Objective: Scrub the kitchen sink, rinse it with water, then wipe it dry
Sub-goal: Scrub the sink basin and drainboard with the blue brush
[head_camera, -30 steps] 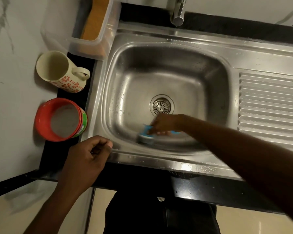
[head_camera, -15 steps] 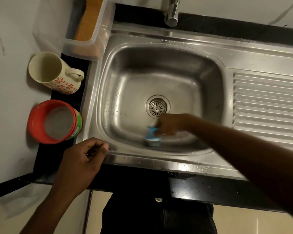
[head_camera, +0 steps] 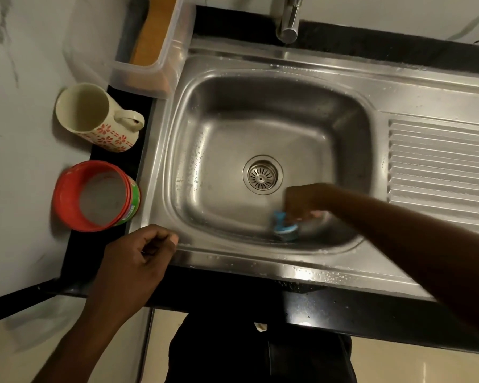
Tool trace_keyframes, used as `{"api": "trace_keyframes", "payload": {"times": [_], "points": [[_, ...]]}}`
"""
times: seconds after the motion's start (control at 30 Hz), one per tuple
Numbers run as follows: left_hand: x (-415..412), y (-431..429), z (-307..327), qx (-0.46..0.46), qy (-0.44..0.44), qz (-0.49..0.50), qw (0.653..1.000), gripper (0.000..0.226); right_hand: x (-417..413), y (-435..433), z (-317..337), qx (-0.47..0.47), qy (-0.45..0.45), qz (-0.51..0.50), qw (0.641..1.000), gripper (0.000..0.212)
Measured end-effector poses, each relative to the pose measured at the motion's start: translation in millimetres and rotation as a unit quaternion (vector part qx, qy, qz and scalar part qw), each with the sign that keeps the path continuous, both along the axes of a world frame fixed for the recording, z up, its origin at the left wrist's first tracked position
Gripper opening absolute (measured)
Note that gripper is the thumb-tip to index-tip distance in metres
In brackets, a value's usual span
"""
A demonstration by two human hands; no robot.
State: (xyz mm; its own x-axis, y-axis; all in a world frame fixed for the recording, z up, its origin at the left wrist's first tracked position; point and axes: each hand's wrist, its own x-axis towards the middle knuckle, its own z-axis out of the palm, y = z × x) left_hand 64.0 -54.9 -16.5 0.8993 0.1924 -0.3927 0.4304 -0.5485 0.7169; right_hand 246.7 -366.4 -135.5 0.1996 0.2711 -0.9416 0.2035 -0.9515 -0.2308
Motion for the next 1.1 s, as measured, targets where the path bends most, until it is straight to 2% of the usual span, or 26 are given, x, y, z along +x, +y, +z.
{"api": "trace_keyframes", "payload": {"times": [0.07, 0.17, 0.2, 0.27, 0.33, 0.4, 0.43, 0.57, 0.63, 0.7, 0.77, 0.8, 0.87, 0.93, 1.0, 1.1], "points": [[0, -1, 0, 0.006, -0.004, -0.002, 1.0, 0.013, -12, 53, -16, 0.076, -0.058, -0.004, 0.995, 0.034], [0, -2, 2, 0.003, -0.006, -0.006, 1.0, 0.013, -20, 113, -16, 0.169, -0.056, -0.143, 0.974, 0.023], [0, -3, 2, 0.003, -0.007, -0.005, 1.0, 0.014, -20, 115, -15, 0.176, -0.06, -0.148, 0.971, 0.024], [-1, -5, 2, 0.001, -0.007, -0.003, 1.0, 0.013, -19, 87, -11, 0.137, -0.063, -0.06, 0.987, 0.026], [-2, -5, 2, -0.003, -0.01, 0.003, 1.0, 0.013, -16, 34, -7, 0.039, -0.063, 0.048, 0.996, 0.027], [-3, -4, 1, -0.007, -0.007, 0.005, 1.0, 0.013, -12, -18, -1, -0.071, -0.091, 0.052, 0.992, 0.038], [-4, -3, 2, -0.007, -0.008, 0.004, 1.0, 0.013, -10, -34, 2, -0.093, -0.096, 0.033, 0.991, 0.038], [-8, -4, 2, -0.014, -0.01, 0.007, 1.0, 0.012, -9, -31, -7, -0.092, -0.029, -0.111, 0.989, 0.028], [-9, -6, 3, -0.018, -0.009, 0.004, 1.0, 0.012, -13, -13, -7, -0.083, 0.009, -0.153, 0.985, 0.024], [-9, -10, 4, -0.02, -0.012, 0.0, 1.0, 0.011, -14, 1, 4, -0.062, 0.016, -0.138, 0.988, 0.025], [-9, -13, 5, -0.018, -0.016, -0.003, 1.0, 0.011, -2, 3, 23, -0.073, 0.02, -0.076, 0.994, 0.034], [-9, -13, 6, -0.015, -0.02, -0.004, 1.0, 0.011, 7, -2, 33, -0.102, 0.032, -0.042, 0.993, 0.038], [-10, -12, 7, -0.012, -0.025, -0.004, 1.0, 0.012, 24, -20, 47, -0.193, 0.076, -0.035, 0.978, 0.042], [-10, -11, 7, -0.013, -0.026, -0.004, 1.0, 0.011, 25, -32, 45, -0.225, 0.077, -0.036, 0.971, 0.04], [-11, -12, 8, -0.012, -0.025, -0.001, 1.0, 0.011, 8, -27, 29, -0.18, 0.043, -0.039, 0.982, 0.03], [-10, -16, 7, -0.008, -0.022, -0.006, 1.0, 0.011, -16, -9, 14, -0.107, 0.017, -0.108, 0.988, 0.019]]}}
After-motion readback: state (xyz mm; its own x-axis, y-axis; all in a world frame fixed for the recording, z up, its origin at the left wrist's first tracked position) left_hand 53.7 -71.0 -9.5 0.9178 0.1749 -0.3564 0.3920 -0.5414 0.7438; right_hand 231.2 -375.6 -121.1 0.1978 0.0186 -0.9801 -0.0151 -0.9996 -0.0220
